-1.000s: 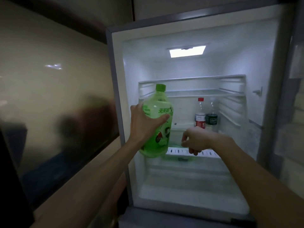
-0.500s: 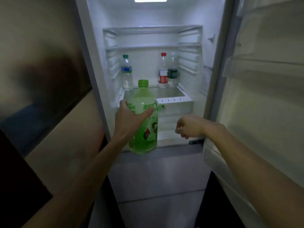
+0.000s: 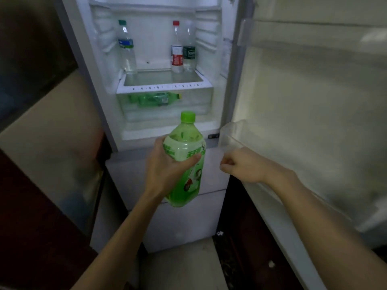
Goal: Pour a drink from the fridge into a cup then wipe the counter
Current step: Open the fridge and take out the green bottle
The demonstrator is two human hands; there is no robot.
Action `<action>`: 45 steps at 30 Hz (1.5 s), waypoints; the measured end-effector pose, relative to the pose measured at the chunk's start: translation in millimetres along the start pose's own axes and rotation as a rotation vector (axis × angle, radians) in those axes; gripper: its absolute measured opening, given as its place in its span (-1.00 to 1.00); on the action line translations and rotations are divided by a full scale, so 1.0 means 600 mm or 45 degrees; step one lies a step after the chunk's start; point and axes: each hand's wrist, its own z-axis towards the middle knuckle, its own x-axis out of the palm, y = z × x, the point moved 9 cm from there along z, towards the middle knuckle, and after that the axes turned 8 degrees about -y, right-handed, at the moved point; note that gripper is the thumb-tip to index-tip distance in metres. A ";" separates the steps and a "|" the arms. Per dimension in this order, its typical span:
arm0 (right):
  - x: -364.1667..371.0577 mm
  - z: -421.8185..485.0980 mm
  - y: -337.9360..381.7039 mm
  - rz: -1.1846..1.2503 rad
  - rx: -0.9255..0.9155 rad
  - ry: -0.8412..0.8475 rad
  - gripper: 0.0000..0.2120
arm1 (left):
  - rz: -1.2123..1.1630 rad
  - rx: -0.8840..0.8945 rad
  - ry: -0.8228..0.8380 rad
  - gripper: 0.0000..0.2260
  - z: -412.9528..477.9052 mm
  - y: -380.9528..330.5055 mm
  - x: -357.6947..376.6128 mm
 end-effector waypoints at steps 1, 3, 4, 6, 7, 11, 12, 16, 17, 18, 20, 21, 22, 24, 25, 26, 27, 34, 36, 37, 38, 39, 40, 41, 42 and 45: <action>-0.002 -0.023 -0.008 0.016 -0.010 -0.026 -0.66 | 0.017 0.001 0.003 -0.37 -0.022 -0.001 0.006; -0.009 -0.075 -0.023 0.060 -0.022 -0.091 -0.71 | 0.031 0.000 0.033 -0.40 -0.067 -0.002 0.024; -0.013 -0.103 -0.032 0.092 -0.018 -0.123 -0.74 | 0.035 -0.004 0.052 -0.40 -0.092 -0.003 0.035; -0.018 -0.159 -0.058 0.145 -0.020 -0.172 -0.80 | 0.038 -0.025 0.061 -0.39 -0.144 -0.009 0.052; -0.024 -0.185 -0.073 0.164 -0.021 -0.202 -0.82 | 0.032 -0.031 0.057 -0.39 -0.169 -0.015 0.060; -0.067 -0.290 -0.149 0.384 0.026 -0.411 -0.87 | -0.002 -0.043 0.079 -0.37 -0.263 -0.038 0.101; -0.082 -0.317 -0.170 0.477 0.040 -0.497 -0.87 | -0.001 -0.047 0.080 -0.36 -0.283 -0.044 0.111; -0.138 -0.411 -0.253 0.761 0.113 -0.845 -0.85 | -0.044 -0.069 0.097 -0.31 -0.346 -0.076 0.145; -0.145 -0.427 -0.275 0.815 0.151 -0.911 -0.84 | -0.055 -0.075 0.103 -0.33 -0.357 -0.085 0.151; -0.152 -0.443 -0.297 0.839 0.187 -0.976 -0.82 | -0.065 -0.078 0.112 -0.34 -0.367 -0.094 0.158; -0.166 -0.469 -0.337 0.821 0.268 -1.118 -0.79 | -0.075 -0.070 0.125 -0.35 -0.382 -0.113 0.169; -0.173 -0.481 -0.357 0.798 0.320 -1.194 -0.79 | -0.079 -0.067 0.133 -0.35 -0.388 -0.121 0.173; -0.182 -0.492 -0.376 0.763 0.378 -1.272 -0.80 | -0.084 -0.064 0.144 -0.34 -0.394 -0.128 0.176; -0.199 -0.509 -0.411 0.684 0.482 -1.412 -0.79 | -0.096 -0.052 0.154 -0.34 -0.403 -0.141 0.179; -0.206 -0.515 -0.429 0.667 0.532 -1.466 -0.77 | -0.097 -0.040 0.154 -0.34 -0.407 -0.147 0.179; -0.209 -0.519 -0.447 0.664 0.589 -1.509 -0.75 | -0.095 -0.027 0.153 -0.34 -0.410 -0.152 0.177; -0.211 -0.521 -0.463 0.678 0.642 -1.532 -0.72 | -0.094 -0.017 0.152 -0.35 -0.414 -0.155 0.174; -0.170 -0.476 -0.480 1.112 0.629 -1.402 -0.39 | -0.072 -0.026 0.138 -0.35 -0.433 -0.133 0.150; -0.164 -0.476 -0.479 1.168 0.650 -1.454 -0.37 | -0.073 -0.029 0.149 -0.36 -0.436 -0.128 0.147; -0.160 -0.478 -0.476 1.177 0.673 -1.481 -0.37 | -0.079 -0.028 0.155 -0.36 -0.435 -0.126 0.147; -0.154 -0.480 -0.471 1.170 0.694 -1.507 -0.36 | -0.086 -0.031 0.163 -0.35 -0.435 -0.124 0.147; -0.147 -0.485 -0.457 1.150 0.702 -1.533 -0.35 | -0.099 -0.043 0.171 -0.35 -0.433 -0.121 0.147; -0.138 -0.490 -0.441 1.124 0.690 -1.559 -0.34 | -0.118 -0.057 0.181 -0.33 -0.431 -0.119 0.147; -0.130 -0.495 -0.421 1.087 0.666 -1.585 -0.32 | -0.142 -0.071 0.189 -0.31 -0.429 -0.116 0.146; -0.121 -0.500 -0.399 1.054 0.639 -1.607 -0.30 | -0.166 -0.084 0.197 -0.28 -0.426 -0.112 0.144; -0.091 -0.515 -0.334 0.962 0.593 -1.656 -0.31 | -0.215 -0.109 0.216 -0.25 -0.417 -0.095 0.128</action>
